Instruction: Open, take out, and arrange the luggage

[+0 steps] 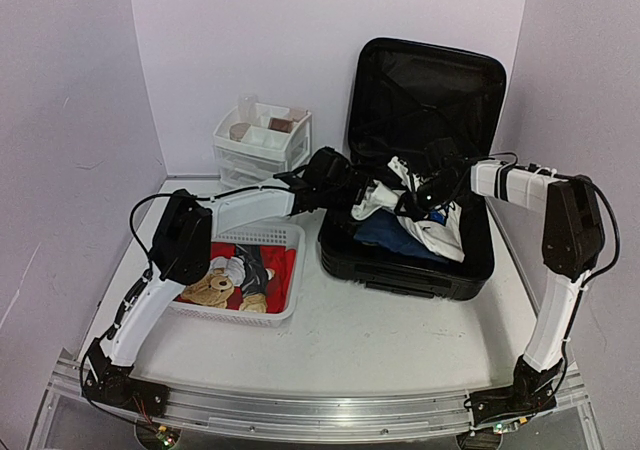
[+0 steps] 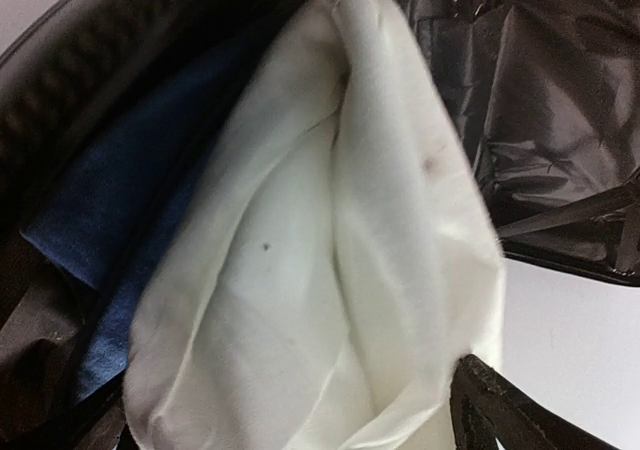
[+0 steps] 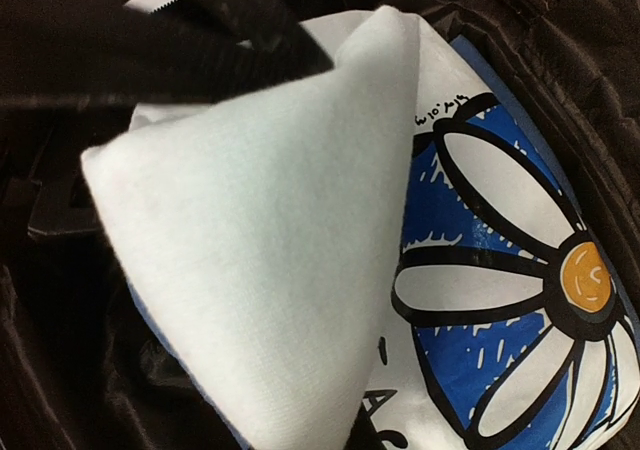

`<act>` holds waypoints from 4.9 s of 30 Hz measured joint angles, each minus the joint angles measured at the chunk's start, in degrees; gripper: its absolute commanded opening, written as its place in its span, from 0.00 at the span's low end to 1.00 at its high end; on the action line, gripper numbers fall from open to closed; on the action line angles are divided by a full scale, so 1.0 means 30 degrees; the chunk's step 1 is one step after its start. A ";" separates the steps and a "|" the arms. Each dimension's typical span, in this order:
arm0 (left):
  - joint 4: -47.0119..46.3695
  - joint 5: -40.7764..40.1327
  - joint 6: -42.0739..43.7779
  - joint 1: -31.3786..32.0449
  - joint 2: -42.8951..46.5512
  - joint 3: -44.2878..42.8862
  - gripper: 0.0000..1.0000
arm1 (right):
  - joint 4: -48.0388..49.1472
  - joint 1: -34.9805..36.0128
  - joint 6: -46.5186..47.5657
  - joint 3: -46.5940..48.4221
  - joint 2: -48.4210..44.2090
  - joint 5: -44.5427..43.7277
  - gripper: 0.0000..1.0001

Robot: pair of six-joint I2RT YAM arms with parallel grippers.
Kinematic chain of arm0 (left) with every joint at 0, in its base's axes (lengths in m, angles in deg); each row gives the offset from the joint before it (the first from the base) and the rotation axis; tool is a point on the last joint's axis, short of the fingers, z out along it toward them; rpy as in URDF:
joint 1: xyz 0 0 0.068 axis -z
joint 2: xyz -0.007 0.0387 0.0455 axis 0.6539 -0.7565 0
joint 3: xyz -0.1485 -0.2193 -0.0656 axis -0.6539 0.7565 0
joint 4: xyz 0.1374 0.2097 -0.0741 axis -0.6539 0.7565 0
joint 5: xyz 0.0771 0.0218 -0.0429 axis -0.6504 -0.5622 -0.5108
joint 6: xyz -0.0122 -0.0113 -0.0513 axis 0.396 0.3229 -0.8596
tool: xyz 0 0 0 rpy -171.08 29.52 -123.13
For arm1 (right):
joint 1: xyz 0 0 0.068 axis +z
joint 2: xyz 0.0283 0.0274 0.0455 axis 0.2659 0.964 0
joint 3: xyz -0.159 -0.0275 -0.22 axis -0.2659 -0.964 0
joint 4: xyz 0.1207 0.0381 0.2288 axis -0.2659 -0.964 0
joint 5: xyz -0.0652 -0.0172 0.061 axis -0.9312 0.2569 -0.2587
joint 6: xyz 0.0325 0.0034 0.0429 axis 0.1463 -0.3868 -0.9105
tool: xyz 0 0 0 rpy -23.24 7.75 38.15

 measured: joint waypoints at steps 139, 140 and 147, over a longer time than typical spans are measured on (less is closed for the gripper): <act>0.3898 -0.1188 2.6549 -0.9129 2.7846 2.8793 0.00 | -0.1370 0.1115 -0.1872 -0.1916 -0.7919 -0.1078 0.98; 0.4000 -0.1377 2.6753 -0.9143 2.7642 2.8705 0.00 | -0.1392 0.1115 -0.1858 -0.1916 -0.7890 -0.1078 0.98; 0.5537 -0.3818 2.6498 -0.9224 2.6134 2.8392 0.45 | -0.1450 0.1209 -0.1778 -0.1880 -0.7876 -0.1078 0.98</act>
